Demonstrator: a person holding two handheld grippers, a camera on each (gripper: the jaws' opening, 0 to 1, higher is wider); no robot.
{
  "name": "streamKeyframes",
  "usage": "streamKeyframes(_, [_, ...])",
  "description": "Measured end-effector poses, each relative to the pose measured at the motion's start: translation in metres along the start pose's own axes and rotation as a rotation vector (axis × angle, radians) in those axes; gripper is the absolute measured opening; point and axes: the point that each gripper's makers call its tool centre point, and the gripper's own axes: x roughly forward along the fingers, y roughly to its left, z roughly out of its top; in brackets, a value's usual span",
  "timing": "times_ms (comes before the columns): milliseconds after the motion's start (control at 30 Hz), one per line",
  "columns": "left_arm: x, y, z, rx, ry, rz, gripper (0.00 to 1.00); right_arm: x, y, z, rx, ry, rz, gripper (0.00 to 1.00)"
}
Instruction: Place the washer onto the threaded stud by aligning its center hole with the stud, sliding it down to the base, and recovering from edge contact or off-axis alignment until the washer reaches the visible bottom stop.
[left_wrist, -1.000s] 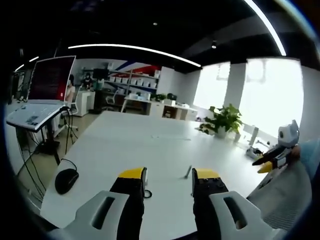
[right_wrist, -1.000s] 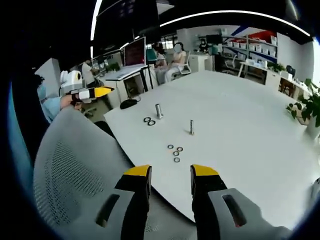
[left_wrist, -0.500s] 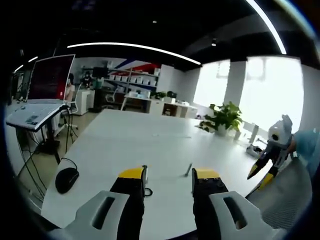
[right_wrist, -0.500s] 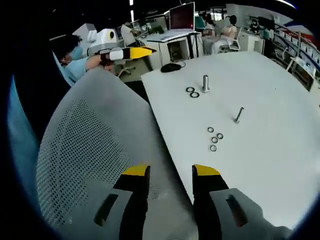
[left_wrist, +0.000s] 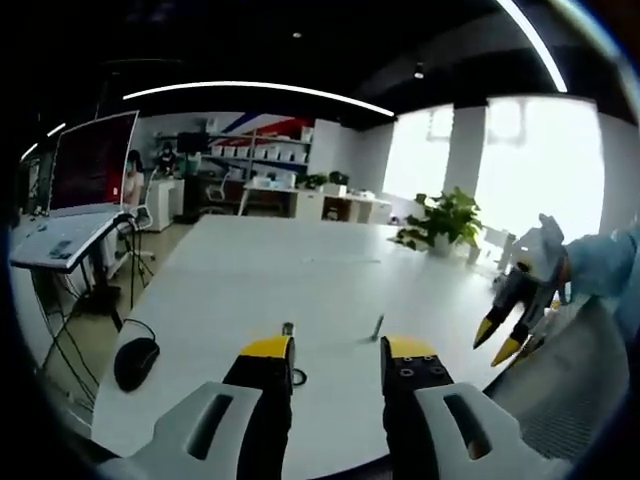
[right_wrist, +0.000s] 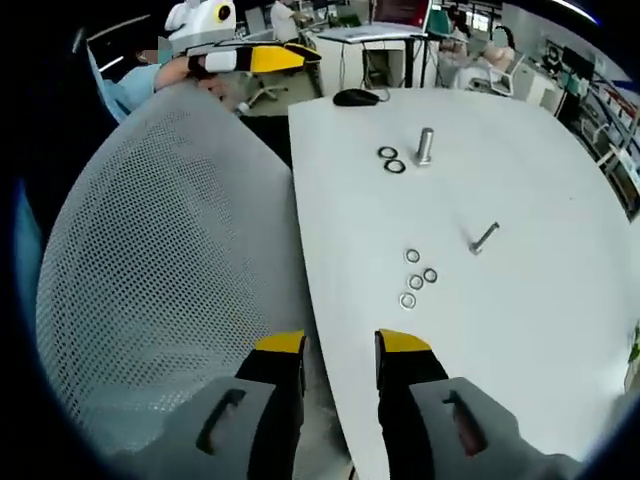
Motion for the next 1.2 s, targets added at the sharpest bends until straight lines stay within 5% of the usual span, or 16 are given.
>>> streamKeyframes(567, [-0.003,0.006,0.0,-0.037,-0.002,0.018,0.32,0.039,-0.05,0.006,0.082,0.032,-0.077,0.27])
streamKeyframes(1200, [-0.001,0.007,-0.002,-0.051,0.01,0.016,0.31,0.078,-0.062,-0.003,0.083,0.082,-0.057,0.19])
